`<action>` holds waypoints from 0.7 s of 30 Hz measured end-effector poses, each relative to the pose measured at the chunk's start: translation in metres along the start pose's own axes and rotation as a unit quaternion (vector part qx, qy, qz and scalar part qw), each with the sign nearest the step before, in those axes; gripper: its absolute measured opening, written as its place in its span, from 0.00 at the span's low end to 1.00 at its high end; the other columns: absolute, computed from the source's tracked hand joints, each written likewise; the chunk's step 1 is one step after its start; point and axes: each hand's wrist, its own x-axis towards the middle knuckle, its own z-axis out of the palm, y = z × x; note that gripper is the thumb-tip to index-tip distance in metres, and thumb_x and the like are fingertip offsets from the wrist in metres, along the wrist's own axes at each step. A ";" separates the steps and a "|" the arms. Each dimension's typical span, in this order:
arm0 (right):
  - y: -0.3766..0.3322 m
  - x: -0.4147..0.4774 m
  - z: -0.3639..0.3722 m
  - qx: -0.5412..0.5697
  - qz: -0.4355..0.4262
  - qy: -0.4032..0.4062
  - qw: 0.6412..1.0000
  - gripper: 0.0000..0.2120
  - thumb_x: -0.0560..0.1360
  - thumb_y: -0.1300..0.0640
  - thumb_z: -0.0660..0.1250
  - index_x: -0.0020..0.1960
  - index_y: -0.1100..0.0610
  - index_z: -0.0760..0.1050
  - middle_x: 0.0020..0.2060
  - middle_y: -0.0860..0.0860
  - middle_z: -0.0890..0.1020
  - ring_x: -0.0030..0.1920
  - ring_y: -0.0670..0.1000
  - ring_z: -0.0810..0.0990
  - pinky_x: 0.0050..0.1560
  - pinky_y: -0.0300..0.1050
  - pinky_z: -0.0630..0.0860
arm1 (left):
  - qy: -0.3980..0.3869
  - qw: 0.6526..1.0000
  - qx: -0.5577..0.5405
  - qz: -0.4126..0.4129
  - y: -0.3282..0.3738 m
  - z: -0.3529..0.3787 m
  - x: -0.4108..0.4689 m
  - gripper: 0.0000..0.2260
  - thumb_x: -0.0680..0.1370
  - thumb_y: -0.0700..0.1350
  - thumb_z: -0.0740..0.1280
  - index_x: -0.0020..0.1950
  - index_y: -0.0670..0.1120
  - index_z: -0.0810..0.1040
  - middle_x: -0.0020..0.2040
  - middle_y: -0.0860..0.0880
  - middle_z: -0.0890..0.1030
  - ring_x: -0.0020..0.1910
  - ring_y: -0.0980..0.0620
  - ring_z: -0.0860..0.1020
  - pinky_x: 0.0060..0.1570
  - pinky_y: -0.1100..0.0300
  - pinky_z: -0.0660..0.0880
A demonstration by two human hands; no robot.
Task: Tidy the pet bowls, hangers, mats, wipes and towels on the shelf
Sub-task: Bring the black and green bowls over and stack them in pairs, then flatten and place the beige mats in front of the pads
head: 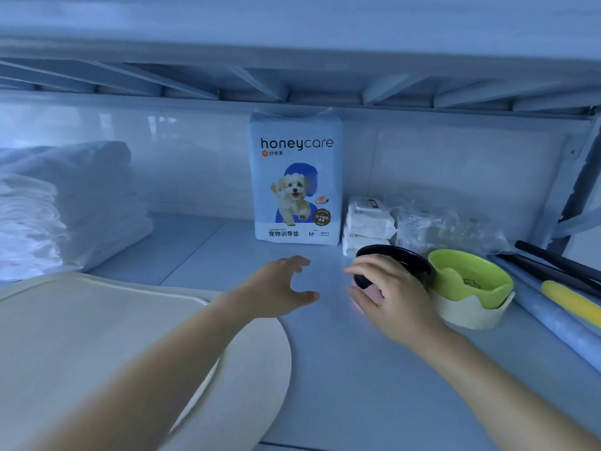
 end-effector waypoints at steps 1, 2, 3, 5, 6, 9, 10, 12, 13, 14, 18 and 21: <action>-0.010 0.005 0.007 0.010 -0.006 -0.022 1.000 0.14 0.73 0.48 0.62 0.52 0.55 0.79 0.49 0.48 0.81 0.52 0.44 0.73 0.53 0.31 0.66 | 0.000 1.000 0.009 -0.010 -0.014 -0.008 -0.008 0.27 0.72 0.56 0.69 0.69 0.55 0.66 0.65 0.55 0.72 0.62 0.54 0.71 0.61 0.60 0.68; -0.022 0.011 0.015 0.018 -0.010 -0.042 0.999 0.15 0.74 0.47 0.62 0.52 0.55 0.79 0.50 0.48 0.80 0.53 0.43 0.73 0.53 0.31 0.65 | -0.003 1.000 0.023 -0.019 -0.028 -0.016 -0.018 0.25 0.72 0.56 0.69 0.68 0.55 0.68 0.64 0.55 0.73 0.62 0.55 0.71 0.60 0.61 0.68; -0.034 0.016 0.024 0.028 -0.010 -0.062 0.998 0.15 0.74 0.47 0.62 0.53 0.54 0.79 0.51 0.47 0.80 0.54 0.43 0.72 0.53 0.31 0.65 | -0.006 0.999 0.043 -0.025 -0.042 -0.024 -0.027 0.24 0.73 0.56 0.69 0.67 0.55 0.69 0.63 0.55 0.73 0.61 0.55 0.72 0.59 0.63 0.67; -0.059 0.028 0.045 0.054 -0.006 -0.097 0.994 0.16 0.74 0.46 0.62 0.56 0.52 0.78 0.53 0.45 0.79 0.56 0.42 0.71 0.54 0.32 0.66 | -0.005 0.996 0.086 -0.032 -0.071 -0.039 -0.046 0.22 0.74 0.57 0.67 0.67 0.55 0.70 0.64 0.55 0.73 0.63 0.55 0.71 0.58 0.64 0.65; -0.072 0.034 0.057 0.065 -0.007 -0.115 0.991 0.16 0.74 0.46 0.62 0.57 0.52 0.78 0.54 0.44 0.78 0.57 0.42 0.71 0.56 0.35 0.69 | -0.003 0.994 0.104 -0.037 -0.086 -0.047 -0.056 0.22 0.75 0.57 0.66 0.67 0.55 0.70 0.66 0.54 0.72 0.64 0.54 0.71 0.60 0.63 0.65; -0.108 0.053 0.094 0.062 -0.017 -0.201 0.977 0.15 0.76 0.45 0.63 0.60 0.49 0.74 0.57 0.43 0.76 0.60 0.44 0.71 0.59 0.43 0.70 | -0.002 0.987 0.144 -0.071 -0.131 -0.073 -0.086 0.20 0.77 0.58 0.62 0.67 0.55 0.69 0.67 0.54 0.70 0.65 0.53 0.70 0.64 0.58 0.66; -0.121 0.058 0.107 0.058 -0.017 -0.237 0.970 0.16 0.76 0.45 0.63 0.62 0.48 0.73 0.59 0.43 0.74 0.62 0.44 0.70 0.61 0.44 0.70 | -0.003 0.984 0.155 -0.085 -0.148 -0.082 -0.097 0.20 0.77 0.58 0.61 0.67 0.55 0.69 0.67 0.54 0.70 0.64 0.53 0.70 0.64 0.57 0.67; -0.144 0.065 0.132 0.058 -0.013 -0.294 0.954 0.18 0.76 0.43 0.62 0.64 0.47 0.71 0.63 0.43 0.71 0.64 0.45 0.69 0.64 0.44 0.67 | 0.001 0.981 0.166 -0.104 -0.180 -0.101 -0.119 0.19 0.77 0.58 0.61 0.66 0.55 0.71 0.66 0.54 0.71 0.64 0.52 0.70 0.65 0.57 0.66; -0.155 0.068 0.143 0.058 -0.014 -0.313 0.948 0.19 0.76 0.42 0.62 0.65 0.47 0.70 0.64 0.43 0.70 0.65 0.44 0.68 0.66 0.42 0.65 | 0.005 0.980 0.166 -0.109 -0.196 -0.110 -0.130 0.18 0.78 0.57 0.61 0.66 0.55 0.71 0.66 0.54 0.71 0.64 0.53 0.70 0.65 0.58 0.65; -0.165 0.071 0.153 0.058 -0.020 -0.325 0.944 0.20 0.76 0.42 0.62 0.66 0.48 0.70 0.66 0.44 0.69 0.66 0.44 0.67 0.67 0.39 0.63 | 0.008 0.980 0.165 -0.110 -0.211 -0.119 -0.141 0.17 0.78 0.56 0.61 0.66 0.56 0.72 0.66 0.55 0.71 0.64 0.53 0.70 0.66 0.58 0.65; -0.204 0.088 0.183 0.060 -0.040 -0.347 0.935 0.22 0.78 0.44 0.59 0.69 0.51 0.68 0.69 0.45 0.66 0.69 0.43 0.64 0.64 0.30 0.55 | 0.028 0.980 0.157 -0.123 -0.259 -0.152 -0.174 0.15 0.78 0.55 0.60 0.64 0.57 0.73 0.63 0.56 0.72 0.63 0.54 0.71 0.64 0.58 0.66; -0.230 0.100 0.200 0.061 -0.035 -0.358 0.931 0.22 0.78 0.44 0.59 0.70 0.50 0.67 0.69 0.43 0.65 0.69 0.43 0.64 0.65 0.33 0.57 | 0.042 0.976 0.170 -0.129 -0.287 -0.171 -0.186 0.14 0.78 0.55 0.60 0.62 0.57 0.74 0.62 0.57 0.74 0.62 0.55 0.72 0.64 0.58 0.66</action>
